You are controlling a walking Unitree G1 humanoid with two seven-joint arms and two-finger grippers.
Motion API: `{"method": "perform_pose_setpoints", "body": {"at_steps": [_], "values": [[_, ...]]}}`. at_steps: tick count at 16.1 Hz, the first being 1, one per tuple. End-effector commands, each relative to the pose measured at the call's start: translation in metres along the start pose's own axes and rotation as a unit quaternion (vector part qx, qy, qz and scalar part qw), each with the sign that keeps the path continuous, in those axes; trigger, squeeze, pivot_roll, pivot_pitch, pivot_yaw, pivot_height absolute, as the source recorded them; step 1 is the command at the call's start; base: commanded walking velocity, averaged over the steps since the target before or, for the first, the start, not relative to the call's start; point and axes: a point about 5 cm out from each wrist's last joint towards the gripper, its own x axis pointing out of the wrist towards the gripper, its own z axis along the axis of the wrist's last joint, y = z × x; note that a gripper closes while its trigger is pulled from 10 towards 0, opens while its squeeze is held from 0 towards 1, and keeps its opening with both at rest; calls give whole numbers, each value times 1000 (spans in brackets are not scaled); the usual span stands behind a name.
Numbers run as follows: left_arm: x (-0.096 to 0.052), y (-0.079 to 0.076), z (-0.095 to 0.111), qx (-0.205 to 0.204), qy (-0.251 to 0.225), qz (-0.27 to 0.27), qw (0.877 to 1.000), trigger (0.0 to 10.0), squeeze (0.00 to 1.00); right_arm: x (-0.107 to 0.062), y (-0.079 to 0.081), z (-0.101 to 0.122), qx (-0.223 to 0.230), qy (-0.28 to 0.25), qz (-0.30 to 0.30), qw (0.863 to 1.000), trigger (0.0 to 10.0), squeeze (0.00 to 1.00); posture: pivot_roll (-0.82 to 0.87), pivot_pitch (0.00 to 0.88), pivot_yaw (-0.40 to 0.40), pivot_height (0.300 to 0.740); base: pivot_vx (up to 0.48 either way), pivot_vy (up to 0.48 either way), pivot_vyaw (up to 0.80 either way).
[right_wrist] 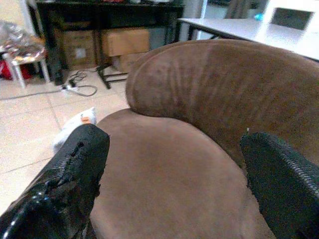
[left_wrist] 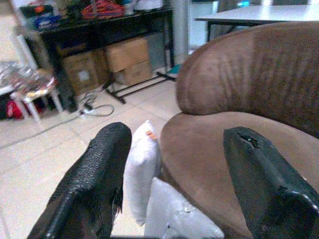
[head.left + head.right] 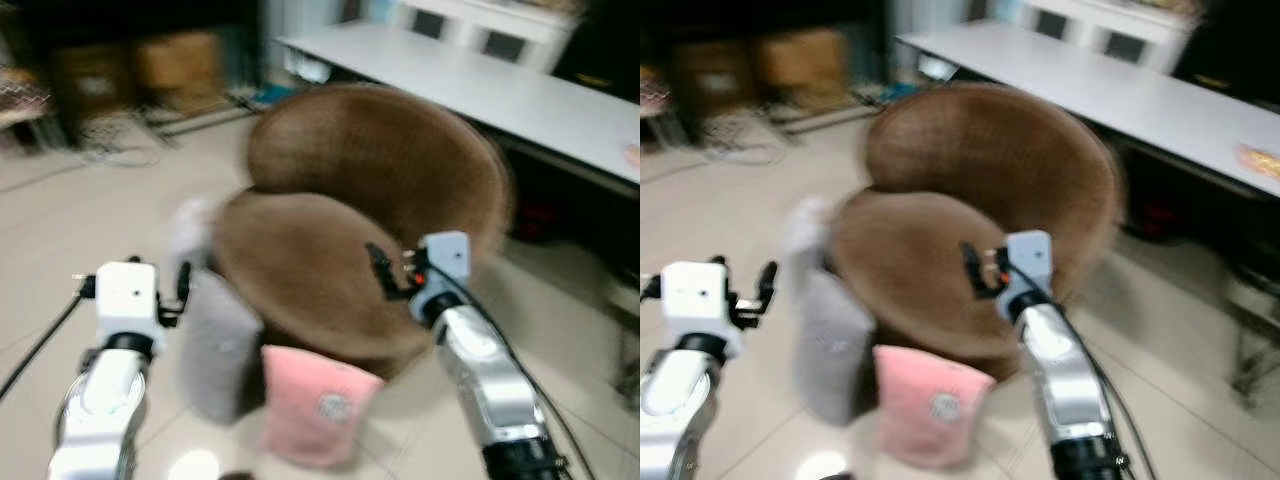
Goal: Move the pillow to the sofa from floor
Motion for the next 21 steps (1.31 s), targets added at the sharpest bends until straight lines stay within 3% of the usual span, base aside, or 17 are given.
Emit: {"method": "perform_pose_setpoints", "body": {"at_steps": [1, 2, 4, 9, 11, 12, 14, 21], "values": [[1, 0, 4, 1, -10, -4, 1000, 10000, 0, 1, -2, 0, 8, 2, -14, 1000, 10000, 0, -41, 0, -68, 740, 341, 0, 0], [1, 1, 4, 1, -10, -4, 1000, 10000, 0, 2, -3, 0, 14, 2, -21, 1000, 10000, 0, -42, 0, -67, 740, 345, 0, 0], [1, 1, 4, 1, -9, -4, 1000, 10000, 0, 2, -9, -1, -26, 7, -50, 998, 10000, 0, -43, 0, -66, 740, 341, 0, 0], [2, 0, 5, -2, -12, -7, 1000, 10000, 0, 1, -15, 6, 10, -9, -67, 998, 10000, 0, -43, 0, -65, 740, 198, 0, 0], [1, 0, 4, 3, -10, -10, 1000, 10000, 0, 1, -13, 0, 13, 8, -64, 998, 10000, 0, -40, 0, -67, 740, 0, 0, 0], [0, 0, 3, 5, -9, -9, 1000, 10000, 0, -1, -11, -2, 19, 12, -54, 998, 10000, 0, -40, 0, -70, 730, 0, 0, 0], [-1, -1, 1, 15, -5, -17, 1000, 10000, 0, -3, -14, -5, -20, 21, -69, 997, 10000, 0, -39, 0, -73, 710, 0, 0, 0], [-8, 1, -8, 3, -2, -8, 1000, 10000, 0, -6, -15, -14, 7, 51, -64, 997, 10000, 0, -37, 0, -80, 640, 0, 0, 0]]}}
